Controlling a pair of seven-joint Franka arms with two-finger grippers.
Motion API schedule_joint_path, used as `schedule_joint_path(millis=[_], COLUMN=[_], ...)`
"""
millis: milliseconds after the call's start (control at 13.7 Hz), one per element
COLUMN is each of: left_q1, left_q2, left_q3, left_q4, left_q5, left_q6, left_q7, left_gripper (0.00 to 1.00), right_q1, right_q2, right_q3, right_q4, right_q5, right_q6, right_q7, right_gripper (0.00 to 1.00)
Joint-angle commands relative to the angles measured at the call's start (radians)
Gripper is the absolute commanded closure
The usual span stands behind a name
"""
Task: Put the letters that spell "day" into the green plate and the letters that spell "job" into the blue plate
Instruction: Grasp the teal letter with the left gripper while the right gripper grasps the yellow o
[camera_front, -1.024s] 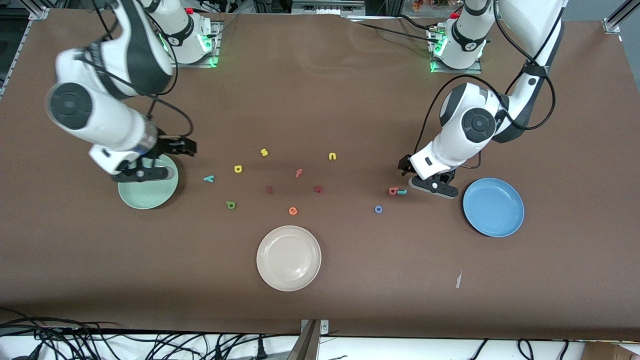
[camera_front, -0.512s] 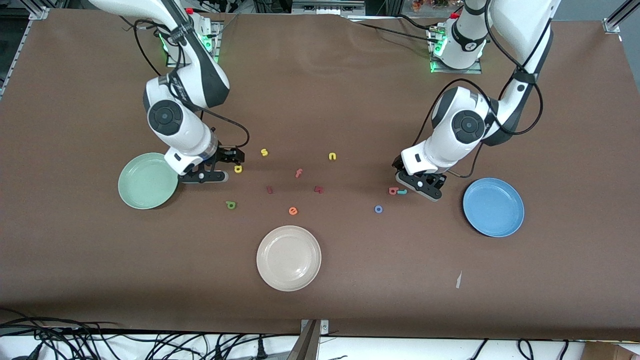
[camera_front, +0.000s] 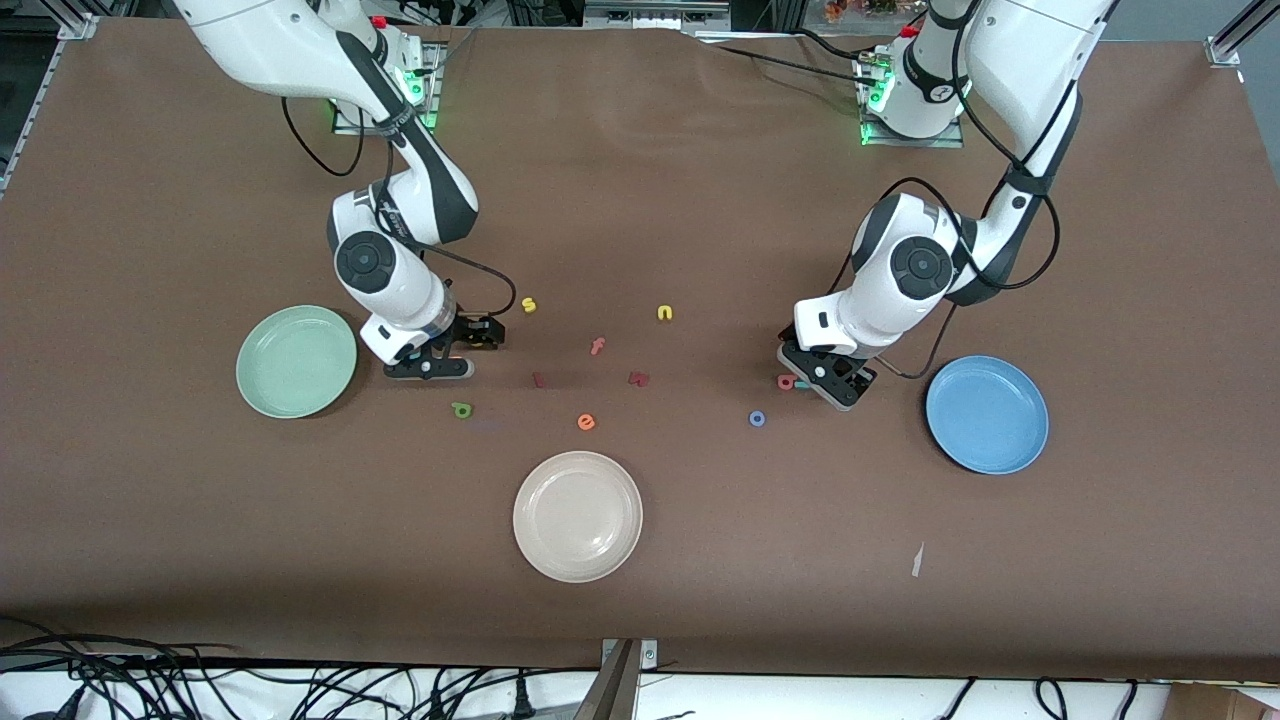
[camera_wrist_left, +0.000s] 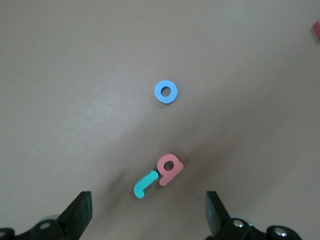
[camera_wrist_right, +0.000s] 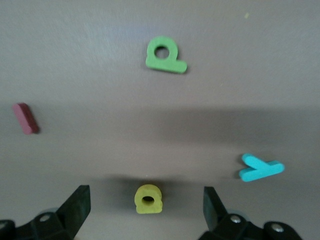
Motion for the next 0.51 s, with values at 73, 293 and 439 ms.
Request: schedule_joint_path(millis=[73,293,439], left_q1=[0.004,-0.008,-0.048], left_q2=[0.026,0.097,0.126], left_q3=[0.031,0.04,0.063], left_q4=[-0.02,-0.006,0.027], left_q5=[-0.003,-0.004,-0.004], left_q6=[0.018,0.055,0.056], left_q7=[0.165,0.18,0.189], left_gripper=[0.0,0.0,0.0], right_q1=[0.017,0.018,0.018], right_q2=[-0.004,0.005,0.007], right_q3=[0.0,0.0,0.0], right_q4=[-0.021,-0.024,-0.024], right_q5=[0.007,0.007,0.007], right_q6=[0.023,0.023,0.022], right_q7=[0.021,0.021,0.021], right_gripper=[0.01,0.17,0.25])
